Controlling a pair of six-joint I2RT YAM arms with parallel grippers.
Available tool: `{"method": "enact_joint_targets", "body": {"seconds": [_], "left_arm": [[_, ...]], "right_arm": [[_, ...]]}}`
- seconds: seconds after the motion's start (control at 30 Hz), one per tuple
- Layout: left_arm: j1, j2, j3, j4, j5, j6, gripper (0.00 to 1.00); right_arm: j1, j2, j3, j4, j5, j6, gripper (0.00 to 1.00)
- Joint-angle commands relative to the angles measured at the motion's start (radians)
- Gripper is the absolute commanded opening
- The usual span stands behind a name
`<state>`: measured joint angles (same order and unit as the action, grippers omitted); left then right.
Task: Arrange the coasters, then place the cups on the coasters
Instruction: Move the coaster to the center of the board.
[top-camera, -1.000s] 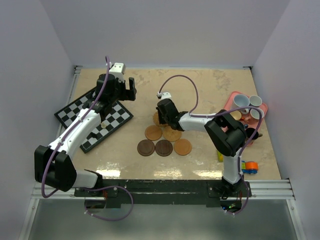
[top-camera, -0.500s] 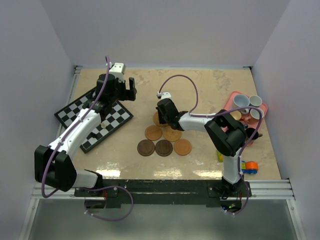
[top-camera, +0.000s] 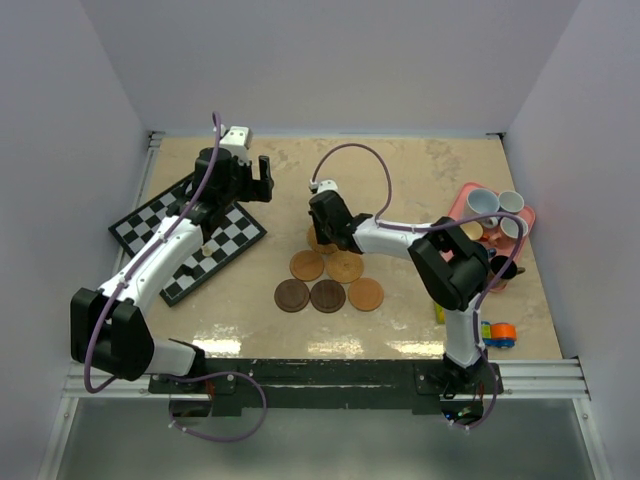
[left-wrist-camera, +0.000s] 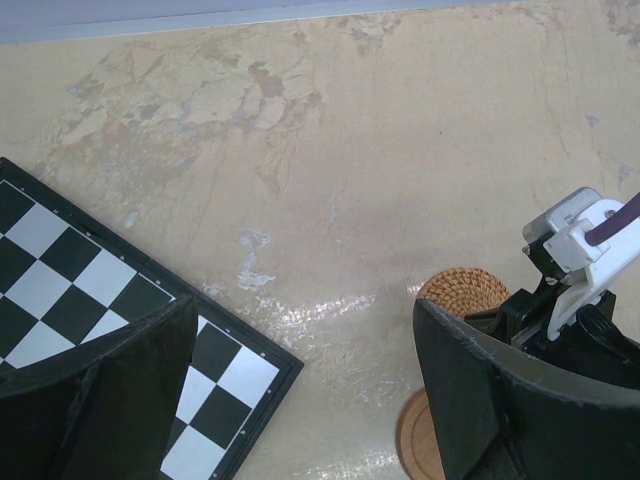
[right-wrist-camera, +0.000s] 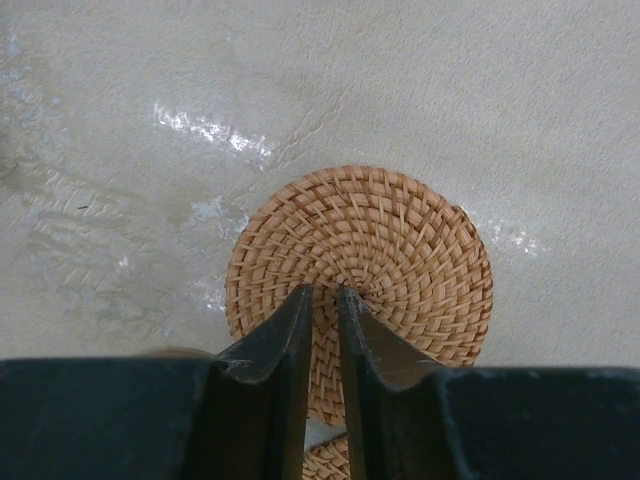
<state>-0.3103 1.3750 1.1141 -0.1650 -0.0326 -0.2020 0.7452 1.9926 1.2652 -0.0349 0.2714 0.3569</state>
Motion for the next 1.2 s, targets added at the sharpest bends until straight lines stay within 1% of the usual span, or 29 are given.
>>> {"method": "enact_joint_targets", "body": {"seconds": [0.0, 0.1, 0.27, 0.37, 0.5, 0.6, 0.63, 0.73, 0.77, 0.8, 0.87, 1.0, 1.1, 1.17], "left_arm": [[-0.004, 0.001, -0.01, 0.038, 0.01, -0.02, 0.93], [-0.004, -0.001, -0.01, 0.038, 0.01, -0.019, 0.93], [-0.004, -0.005, -0.01, 0.039, 0.005, -0.02, 0.93], [-0.004, -0.023, -0.023, 0.059, 0.008, -0.022, 0.92], [-0.004, -0.076, -0.062, 0.107, -0.006, -0.022, 0.92], [-0.004, -0.106, -0.085, 0.133, -0.027, -0.019, 0.92], [-0.004, -0.113, -0.091, 0.143, -0.032, -0.019, 0.92], [-0.004, -0.131, -0.109, 0.148, -0.038, -0.017, 0.92], [-0.003, -0.134, -0.109, 0.183, -0.038, -0.017, 0.92], [-0.004, -0.136, -0.109, 0.183, -0.038, -0.017, 0.92], [-0.004, -0.137, -0.109, 0.182, -0.036, -0.017, 0.92], [-0.006, -0.139, -0.108, 0.182, -0.02, -0.022, 0.92], [-0.01, -0.146, -0.103, 0.177, 0.002, -0.031, 0.92], [-0.019, -0.152, -0.105, 0.182, 0.013, -0.039, 0.92]], "right_arm": [[0.0, -0.008, 0.086, -0.028, 0.025, -0.036, 0.24], [0.0, -0.02, 0.131, -0.039, 0.014, -0.045, 0.29], [-0.001, -0.073, 0.161, -0.002, 0.002, -0.062, 0.39], [-0.001, -0.133, 0.155, 0.029, 0.011, -0.088, 0.4], [-0.003, -0.23, 0.138, 0.056, 0.135, -0.148, 0.4], [-0.02, -0.302, 0.123, 0.049, 0.199, -0.205, 0.41], [-0.032, -0.331, 0.115, 0.046, 0.209, -0.219, 0.44], [-0.092, -0.418, 0.076, 0.043, 0.195, -0.246, 0.52], [-0.121, -0.446, 0.065, 0.038, 0.18, -0.249, 0.55], [-0.154, -0.477, 0.05, 0.036, 0.164, -0.251, 0.58], [-0.22, -0.531, 0.016, 0.036, 0.135, -0.256, 0.61], [-0.334, -0.62, -0.055, 0.047, 0.124, -0.305, 0.69], [-0.423, -0.652, -0.098, 0.038, 0.129, -0.306, 0.75], [-0.521, -0.661, -0.139, 0.046, 0.074, -0.296, 0.77]]}}
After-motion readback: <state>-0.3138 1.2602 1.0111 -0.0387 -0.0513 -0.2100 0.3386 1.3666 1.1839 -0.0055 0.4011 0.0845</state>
